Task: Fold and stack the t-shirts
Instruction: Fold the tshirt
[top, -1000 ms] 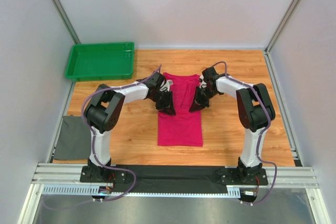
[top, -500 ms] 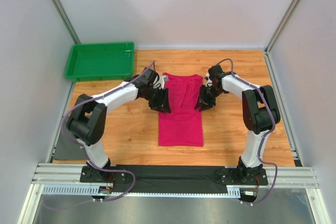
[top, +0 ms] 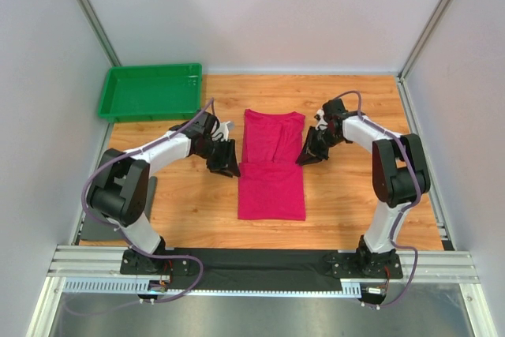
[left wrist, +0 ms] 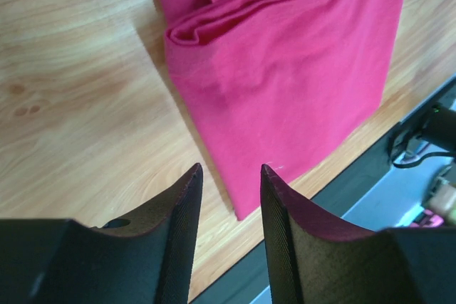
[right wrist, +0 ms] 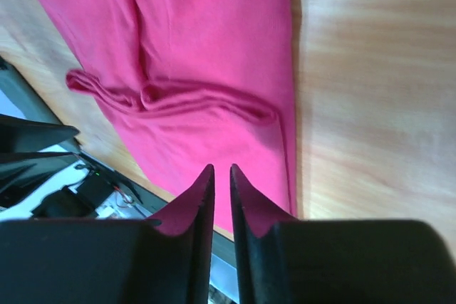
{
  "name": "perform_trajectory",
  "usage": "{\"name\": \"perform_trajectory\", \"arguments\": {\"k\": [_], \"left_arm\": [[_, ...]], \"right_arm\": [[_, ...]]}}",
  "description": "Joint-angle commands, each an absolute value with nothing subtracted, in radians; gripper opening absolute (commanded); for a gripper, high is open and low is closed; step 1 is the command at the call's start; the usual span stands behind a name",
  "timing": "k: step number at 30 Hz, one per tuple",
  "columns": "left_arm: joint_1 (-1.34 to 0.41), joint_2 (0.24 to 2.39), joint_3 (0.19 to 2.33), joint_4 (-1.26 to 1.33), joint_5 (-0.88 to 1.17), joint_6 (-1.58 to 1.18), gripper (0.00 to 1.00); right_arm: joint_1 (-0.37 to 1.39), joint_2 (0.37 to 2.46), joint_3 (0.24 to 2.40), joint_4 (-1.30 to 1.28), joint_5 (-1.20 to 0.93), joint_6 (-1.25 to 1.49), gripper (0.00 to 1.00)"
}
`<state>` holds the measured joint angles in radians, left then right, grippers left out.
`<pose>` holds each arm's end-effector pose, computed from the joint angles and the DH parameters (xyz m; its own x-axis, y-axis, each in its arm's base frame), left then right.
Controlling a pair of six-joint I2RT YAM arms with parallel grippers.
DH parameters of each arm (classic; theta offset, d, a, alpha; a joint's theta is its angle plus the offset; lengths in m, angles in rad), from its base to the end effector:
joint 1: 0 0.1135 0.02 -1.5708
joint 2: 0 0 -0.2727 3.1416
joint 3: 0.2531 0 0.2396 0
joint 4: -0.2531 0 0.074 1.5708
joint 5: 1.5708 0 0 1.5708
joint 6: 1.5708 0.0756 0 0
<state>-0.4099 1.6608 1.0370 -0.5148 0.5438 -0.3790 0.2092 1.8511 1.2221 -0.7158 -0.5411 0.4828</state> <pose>0.2833 -0.1658 0.1724 -0.9734 0.0778 -0.2153 0.1934 0.7828 -0.5915 0.3337 0.1107 0.1523 -0.9794 0.1989 0.0346 0.1849 0.8154 0.5486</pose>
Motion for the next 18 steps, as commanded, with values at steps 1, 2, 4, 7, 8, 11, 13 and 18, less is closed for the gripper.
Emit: {"name": "perform_trajectory", "arguments": {"k": [1,2,4,7,8,11,13,18], "left_arm": [[-0.410,1.718,1.066,-0.368,0.624,-0.445,0.44],[-0.410,1.738,1.081,-0.351,0.623,-0.451,0.44],[-0.410,1.810,1.107,-0.357,0.592,-0.445,0.43],[-0.411,1.914,1.186,-0.396,0.557,-0.414,0.42],[-0.408,1.933,1.215,-0.402,0.554,-0.413,0.42],[-0.410,1.964,1.255,-0.433,0.558,-0.400,0.41],[-0.410,1.922,1.250,-0.440,0.534,-0.394,0.42],[-0.410,1.806,1.203,-0.537,0.488,-0.371,0.45]], "right_arm": [[0.213,1.902,1.229,-0.606,-0.620,0.535,0.15],[0.212,1.914,1.230,-0.586,-0.626,0.538,0.14],[0.212,1.950,1.239,-0.575,-0.635,0.545,0.13],[0.207,1.985,1.241,-0.581,-0.595,0.535,0.12],[0.199,2.008,1.243,-0.587,-0.583,0.531,0.12],[0.189,2.025,1.249,-0.626,-0.546,0.499,0.11],[0.189,2.000,1.247,-0.650,-0.509,0.470,0.12],[0.186,1.898,1.233,-0.727,-0.439,0.385,0.18]]}}
